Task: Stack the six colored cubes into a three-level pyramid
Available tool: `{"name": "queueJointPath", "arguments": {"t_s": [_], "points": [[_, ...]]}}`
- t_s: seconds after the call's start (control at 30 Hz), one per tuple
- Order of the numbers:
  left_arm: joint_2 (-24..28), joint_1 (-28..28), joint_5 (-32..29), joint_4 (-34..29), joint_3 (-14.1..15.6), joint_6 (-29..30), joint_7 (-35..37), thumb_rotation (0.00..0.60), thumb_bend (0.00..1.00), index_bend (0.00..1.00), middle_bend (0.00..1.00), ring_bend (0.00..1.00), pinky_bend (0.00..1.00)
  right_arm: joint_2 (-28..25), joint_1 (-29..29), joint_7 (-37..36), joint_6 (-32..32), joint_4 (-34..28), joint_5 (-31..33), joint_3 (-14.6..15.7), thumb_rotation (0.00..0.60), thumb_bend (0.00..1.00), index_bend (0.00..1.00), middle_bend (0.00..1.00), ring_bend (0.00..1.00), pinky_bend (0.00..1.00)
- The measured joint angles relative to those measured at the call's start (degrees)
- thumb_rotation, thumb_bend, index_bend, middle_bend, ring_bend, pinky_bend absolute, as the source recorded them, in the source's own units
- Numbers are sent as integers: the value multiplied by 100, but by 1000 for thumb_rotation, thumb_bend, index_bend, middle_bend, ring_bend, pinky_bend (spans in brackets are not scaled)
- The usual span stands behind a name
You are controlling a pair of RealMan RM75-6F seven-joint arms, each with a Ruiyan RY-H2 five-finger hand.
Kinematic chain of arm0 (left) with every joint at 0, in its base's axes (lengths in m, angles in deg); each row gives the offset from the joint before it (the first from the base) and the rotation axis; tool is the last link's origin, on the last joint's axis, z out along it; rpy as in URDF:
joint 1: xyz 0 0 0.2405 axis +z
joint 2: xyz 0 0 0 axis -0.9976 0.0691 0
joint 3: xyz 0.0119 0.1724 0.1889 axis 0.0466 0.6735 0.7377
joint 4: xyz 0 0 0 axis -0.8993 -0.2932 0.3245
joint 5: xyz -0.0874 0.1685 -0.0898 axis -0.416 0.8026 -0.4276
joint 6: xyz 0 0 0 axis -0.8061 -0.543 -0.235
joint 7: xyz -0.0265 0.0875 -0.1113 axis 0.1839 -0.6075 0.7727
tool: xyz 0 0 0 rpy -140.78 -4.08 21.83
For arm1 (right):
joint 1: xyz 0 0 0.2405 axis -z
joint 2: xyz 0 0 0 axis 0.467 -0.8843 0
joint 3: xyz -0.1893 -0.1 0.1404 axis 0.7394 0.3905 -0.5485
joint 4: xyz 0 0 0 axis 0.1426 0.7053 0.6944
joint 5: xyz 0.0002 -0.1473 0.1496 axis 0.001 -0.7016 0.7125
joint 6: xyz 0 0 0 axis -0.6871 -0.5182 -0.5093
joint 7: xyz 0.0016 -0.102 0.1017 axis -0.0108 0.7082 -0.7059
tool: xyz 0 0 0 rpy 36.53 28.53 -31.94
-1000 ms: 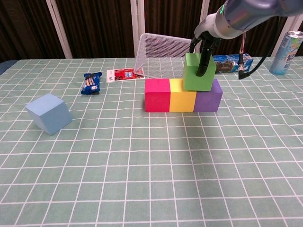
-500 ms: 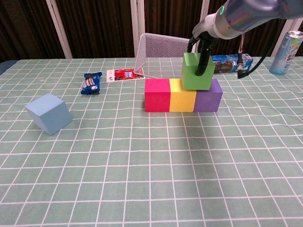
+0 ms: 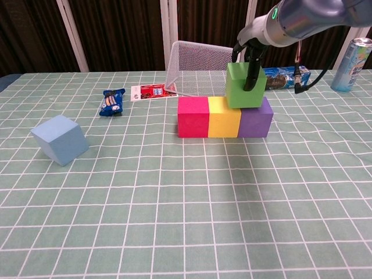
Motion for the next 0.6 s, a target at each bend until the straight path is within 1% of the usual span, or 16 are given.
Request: {"name": "queueJointPath", "arguments": {"t_s": [0.6], "points": [[2, 6, 10, -1, 0, 17, 4, 600, 102, 0, 0, 0, 0, -16, 28, 98, 44, -38, 71, 30, 600, 290, 135, 413, 287, 0]]}}
